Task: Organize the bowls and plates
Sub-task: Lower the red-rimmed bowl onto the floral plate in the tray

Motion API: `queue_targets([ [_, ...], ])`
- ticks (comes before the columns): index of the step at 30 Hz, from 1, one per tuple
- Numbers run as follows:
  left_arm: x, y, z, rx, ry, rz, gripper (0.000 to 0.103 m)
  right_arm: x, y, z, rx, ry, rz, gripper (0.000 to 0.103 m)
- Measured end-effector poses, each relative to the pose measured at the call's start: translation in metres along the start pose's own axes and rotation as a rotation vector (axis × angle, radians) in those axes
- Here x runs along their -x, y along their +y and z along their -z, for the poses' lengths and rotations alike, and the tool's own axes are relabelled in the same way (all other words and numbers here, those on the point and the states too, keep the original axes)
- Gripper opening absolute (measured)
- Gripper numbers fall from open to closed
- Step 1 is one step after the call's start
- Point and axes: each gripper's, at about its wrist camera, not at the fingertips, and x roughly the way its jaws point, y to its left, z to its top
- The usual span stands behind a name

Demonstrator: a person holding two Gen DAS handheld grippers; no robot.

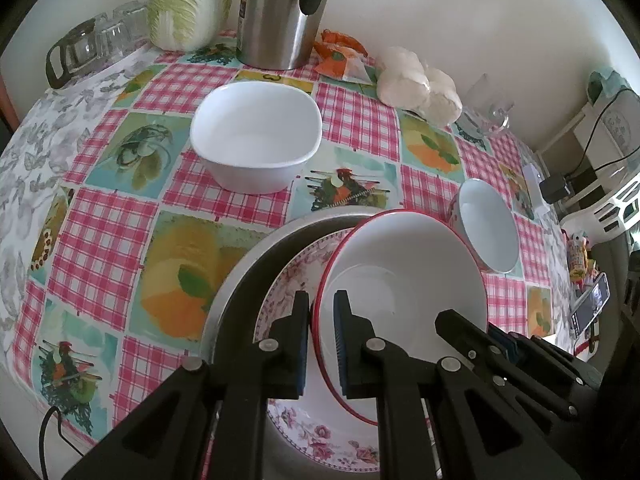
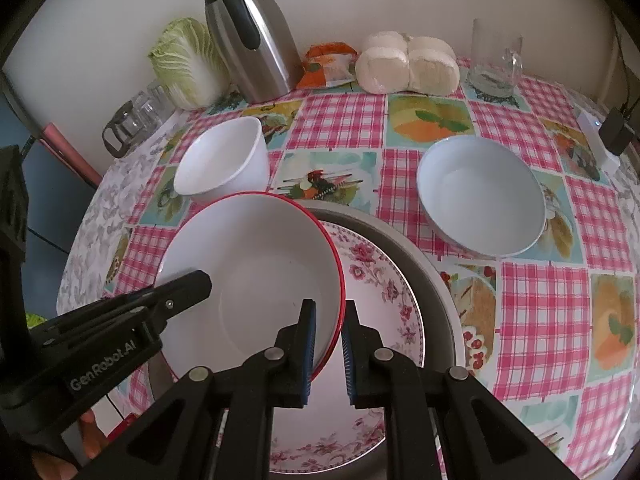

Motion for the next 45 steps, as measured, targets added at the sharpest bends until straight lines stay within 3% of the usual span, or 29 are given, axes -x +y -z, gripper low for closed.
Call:
queue_targets([
  [45, -0.010, 0.001, -0.002, 0.008, 0.038, 0.025, 0.014, -0.005, -0.008, 0.000, -0.046, 0.026, -0.029, 0.020],
])
